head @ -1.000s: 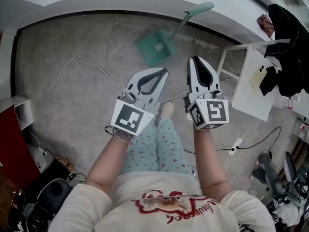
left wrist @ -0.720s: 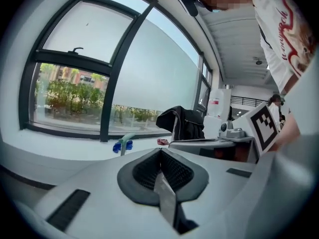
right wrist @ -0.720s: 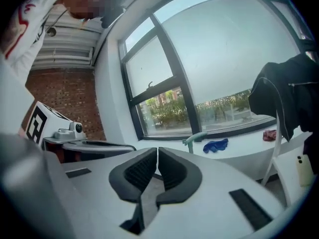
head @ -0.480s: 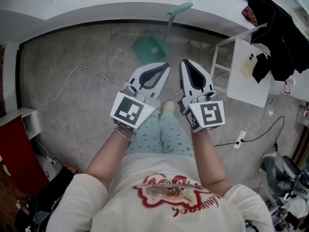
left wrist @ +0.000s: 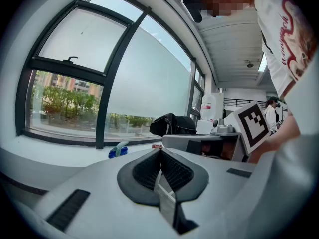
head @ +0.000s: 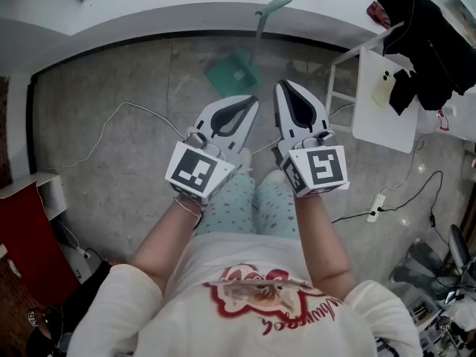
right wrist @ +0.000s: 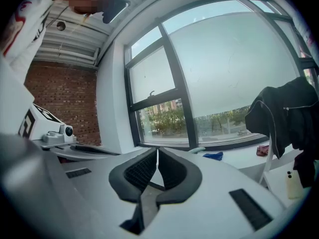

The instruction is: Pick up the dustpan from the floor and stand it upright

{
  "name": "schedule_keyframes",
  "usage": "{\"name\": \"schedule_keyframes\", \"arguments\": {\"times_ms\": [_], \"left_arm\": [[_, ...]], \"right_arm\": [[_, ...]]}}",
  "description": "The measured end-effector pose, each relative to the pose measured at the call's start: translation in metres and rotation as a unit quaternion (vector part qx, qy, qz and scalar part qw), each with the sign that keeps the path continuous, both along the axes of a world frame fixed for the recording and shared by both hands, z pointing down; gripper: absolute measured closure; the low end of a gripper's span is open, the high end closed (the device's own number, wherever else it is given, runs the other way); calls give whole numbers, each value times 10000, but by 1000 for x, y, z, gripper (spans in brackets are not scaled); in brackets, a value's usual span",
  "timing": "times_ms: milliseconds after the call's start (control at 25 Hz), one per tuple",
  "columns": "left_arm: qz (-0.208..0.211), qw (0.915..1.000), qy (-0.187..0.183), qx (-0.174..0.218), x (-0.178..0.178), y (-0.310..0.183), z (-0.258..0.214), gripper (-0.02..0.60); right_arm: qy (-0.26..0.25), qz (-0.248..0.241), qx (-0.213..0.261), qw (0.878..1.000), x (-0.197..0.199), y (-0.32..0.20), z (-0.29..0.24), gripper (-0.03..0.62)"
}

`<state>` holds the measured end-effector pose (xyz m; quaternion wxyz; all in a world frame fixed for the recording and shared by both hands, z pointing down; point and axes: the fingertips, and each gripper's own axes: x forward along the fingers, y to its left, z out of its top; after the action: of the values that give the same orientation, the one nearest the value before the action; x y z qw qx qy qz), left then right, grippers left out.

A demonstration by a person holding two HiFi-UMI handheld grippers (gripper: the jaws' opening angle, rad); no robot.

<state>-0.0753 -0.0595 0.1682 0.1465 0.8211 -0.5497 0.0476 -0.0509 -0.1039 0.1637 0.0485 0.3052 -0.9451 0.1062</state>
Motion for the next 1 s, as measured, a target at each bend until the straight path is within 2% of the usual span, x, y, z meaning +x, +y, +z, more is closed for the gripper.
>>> {"name": "schedule_keyframes", "arguments": {"times_ms": [240,360,480,680,840,1000], "left_arm": [[-232,9997,-31,55,22,35,-9,561],[-299,9994,18,179,54,69,-13,561],[-361,9984,-6,433,95,114,-27,561],[-995,9927,208,655,151,193,-50,561],[-641,9958,130,642,210,249,-92,561],[-470,9962,160,720,231,301,-129,561]], "right_arm": [[-38,-77,-70,9999,31,45,-7,563],[-241,-63,-56,9997,63,80,-16,563],[-31,-227,39,9997,107,132,-24,563],[-352,-697,474,9958,177,222,-60,563],[-233,-832,271,9959,223,281,-83,563],[-184,-1068,519,9928,234,326,-121,563]]}}
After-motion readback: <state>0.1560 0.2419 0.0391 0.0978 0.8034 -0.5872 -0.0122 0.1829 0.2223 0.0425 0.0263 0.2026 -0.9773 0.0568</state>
